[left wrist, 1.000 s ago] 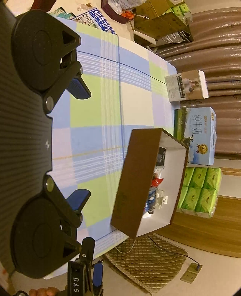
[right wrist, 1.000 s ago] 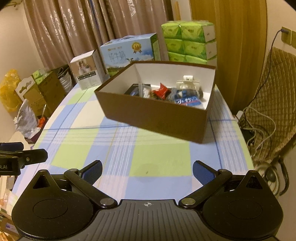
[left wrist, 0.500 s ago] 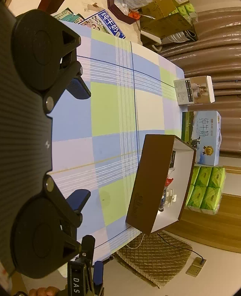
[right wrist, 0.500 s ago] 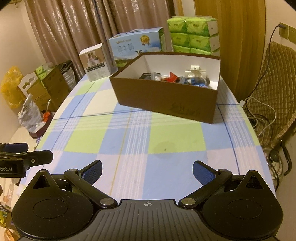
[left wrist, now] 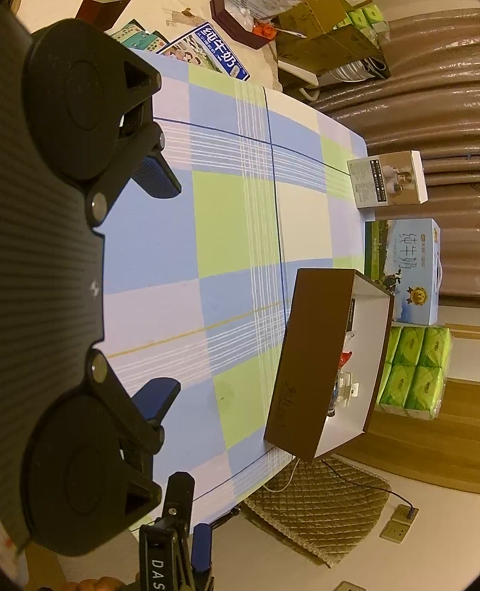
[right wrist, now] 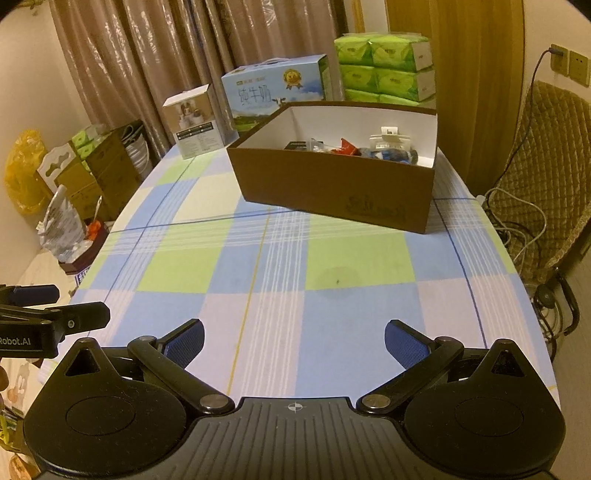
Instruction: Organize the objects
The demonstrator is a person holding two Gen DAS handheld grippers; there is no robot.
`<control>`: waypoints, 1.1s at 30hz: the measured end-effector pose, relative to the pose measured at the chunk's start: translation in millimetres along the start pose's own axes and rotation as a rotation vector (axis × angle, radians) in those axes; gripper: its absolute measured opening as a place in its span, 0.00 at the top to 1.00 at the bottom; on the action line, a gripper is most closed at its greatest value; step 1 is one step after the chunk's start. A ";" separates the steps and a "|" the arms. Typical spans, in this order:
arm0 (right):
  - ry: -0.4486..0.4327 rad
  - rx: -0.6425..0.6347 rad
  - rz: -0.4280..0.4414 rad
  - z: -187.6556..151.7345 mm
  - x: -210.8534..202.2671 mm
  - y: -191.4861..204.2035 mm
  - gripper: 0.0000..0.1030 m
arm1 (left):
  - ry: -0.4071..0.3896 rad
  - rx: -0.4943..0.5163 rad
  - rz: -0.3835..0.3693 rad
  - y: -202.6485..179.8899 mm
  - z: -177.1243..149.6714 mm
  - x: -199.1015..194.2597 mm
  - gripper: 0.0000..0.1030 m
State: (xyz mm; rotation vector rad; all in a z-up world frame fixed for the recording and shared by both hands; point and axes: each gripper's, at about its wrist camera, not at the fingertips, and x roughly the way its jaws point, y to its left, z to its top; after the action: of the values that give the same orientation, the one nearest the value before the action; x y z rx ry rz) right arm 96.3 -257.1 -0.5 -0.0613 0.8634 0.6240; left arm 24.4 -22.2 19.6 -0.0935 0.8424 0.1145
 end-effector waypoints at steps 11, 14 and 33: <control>-0.005 -0.006 -0.004 0.6 -0.3 1.9 0.02 | -0.004 0.002 0.000 -0.1 -1.7 -0.4 0.01; -0.005 -0.007 -0.004 1.4 0.4 2.5 0.02 | -0.004 0.001 0.001 0.0 -0.7 1.0 0.01; 0.004 -0.008 -0.006 7.3 7.0 3.0 0.02 | 0.002 -0.008 0.008 1.8 3.2 6.4 0.01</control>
State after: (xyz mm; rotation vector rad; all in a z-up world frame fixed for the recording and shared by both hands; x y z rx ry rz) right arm 103.1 -249.1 -0.2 -0.0724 0.8642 0.6219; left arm 30.7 -19.6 16.8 -0.0976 0.8447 0.1251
